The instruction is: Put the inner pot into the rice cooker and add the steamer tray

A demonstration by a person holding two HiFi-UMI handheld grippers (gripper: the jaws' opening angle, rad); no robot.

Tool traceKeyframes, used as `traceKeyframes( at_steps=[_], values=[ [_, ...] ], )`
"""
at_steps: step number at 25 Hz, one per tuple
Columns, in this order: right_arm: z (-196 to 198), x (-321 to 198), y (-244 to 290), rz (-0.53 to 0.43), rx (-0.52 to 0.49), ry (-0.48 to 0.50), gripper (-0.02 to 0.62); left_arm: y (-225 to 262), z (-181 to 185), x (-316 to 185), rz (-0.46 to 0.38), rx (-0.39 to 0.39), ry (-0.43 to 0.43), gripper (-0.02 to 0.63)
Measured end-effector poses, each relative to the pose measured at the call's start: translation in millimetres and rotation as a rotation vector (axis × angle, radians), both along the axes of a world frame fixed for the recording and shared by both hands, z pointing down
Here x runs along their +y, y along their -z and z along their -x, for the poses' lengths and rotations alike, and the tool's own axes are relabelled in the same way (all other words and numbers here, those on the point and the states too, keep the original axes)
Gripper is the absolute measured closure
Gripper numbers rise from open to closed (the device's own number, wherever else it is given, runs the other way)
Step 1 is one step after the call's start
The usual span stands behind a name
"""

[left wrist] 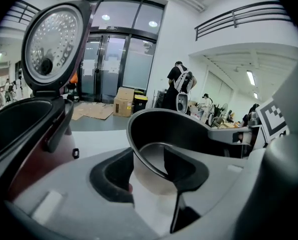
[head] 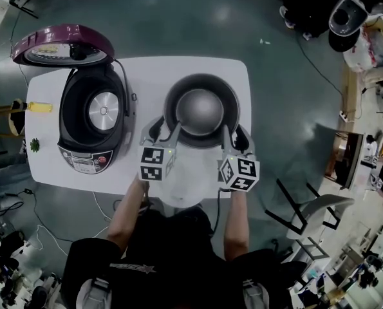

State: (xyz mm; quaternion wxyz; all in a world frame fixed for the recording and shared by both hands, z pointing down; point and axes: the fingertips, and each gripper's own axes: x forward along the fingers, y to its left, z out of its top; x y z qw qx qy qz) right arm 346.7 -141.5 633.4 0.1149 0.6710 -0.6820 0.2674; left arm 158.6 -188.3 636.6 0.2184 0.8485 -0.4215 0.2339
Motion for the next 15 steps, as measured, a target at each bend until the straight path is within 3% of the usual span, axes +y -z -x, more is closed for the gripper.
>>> traceKeyframes(
  at_steps=[15],
  values=[
    [23.3,17.9,79.7,-0.143,0.008,0.044,0.454,81.0,27.2,24.1,-0.135,0.027,0.048,0.411]
  ],
)
